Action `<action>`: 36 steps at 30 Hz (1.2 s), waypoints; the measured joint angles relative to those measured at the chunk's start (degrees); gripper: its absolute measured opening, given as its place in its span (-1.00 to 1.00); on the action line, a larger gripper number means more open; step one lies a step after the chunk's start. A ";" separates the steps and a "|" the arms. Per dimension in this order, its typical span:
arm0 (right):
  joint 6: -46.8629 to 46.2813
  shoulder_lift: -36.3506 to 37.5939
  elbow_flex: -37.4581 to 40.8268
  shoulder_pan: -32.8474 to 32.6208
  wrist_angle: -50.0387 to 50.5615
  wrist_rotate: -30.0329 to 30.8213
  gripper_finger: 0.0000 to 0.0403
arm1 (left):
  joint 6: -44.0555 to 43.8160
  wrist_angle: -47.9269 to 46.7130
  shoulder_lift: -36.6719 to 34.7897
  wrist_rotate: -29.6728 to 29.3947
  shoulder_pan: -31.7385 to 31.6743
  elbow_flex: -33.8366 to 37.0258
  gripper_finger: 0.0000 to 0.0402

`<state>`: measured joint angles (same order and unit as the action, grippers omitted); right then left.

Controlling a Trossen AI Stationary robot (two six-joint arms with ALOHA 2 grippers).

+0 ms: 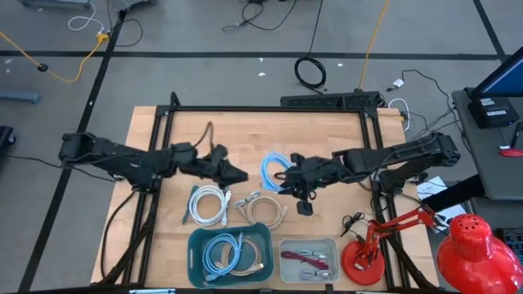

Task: Pick & Place USB Port
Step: Put the large blue charger cable into the dark blue bin

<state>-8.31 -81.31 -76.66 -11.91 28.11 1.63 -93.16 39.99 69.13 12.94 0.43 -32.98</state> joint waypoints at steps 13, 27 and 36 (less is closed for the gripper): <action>-1.50 -2.32 0.09 -3.08 -0.04 -0.29 -0.85 | 7.34 -16.91 14.19 21.79 -2.49 -19.96 0.32; -3.08 -2.28 -0.09 -3.95 0.87 0.02 -0.85 | 11.40 -25.50 12.24 28.79 -6.74 -19.94 0.33; -3.64 -2.28 -0.09 -3.95 -1.31 -0.09 -0.85 | 15.34 -29.68 12.38 24.52 -8.38 -19.90 0.33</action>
<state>-11.94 -83.59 -76.75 -15.86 26.80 1.54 -77.82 10.31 81.52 37.46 -7.95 -52.88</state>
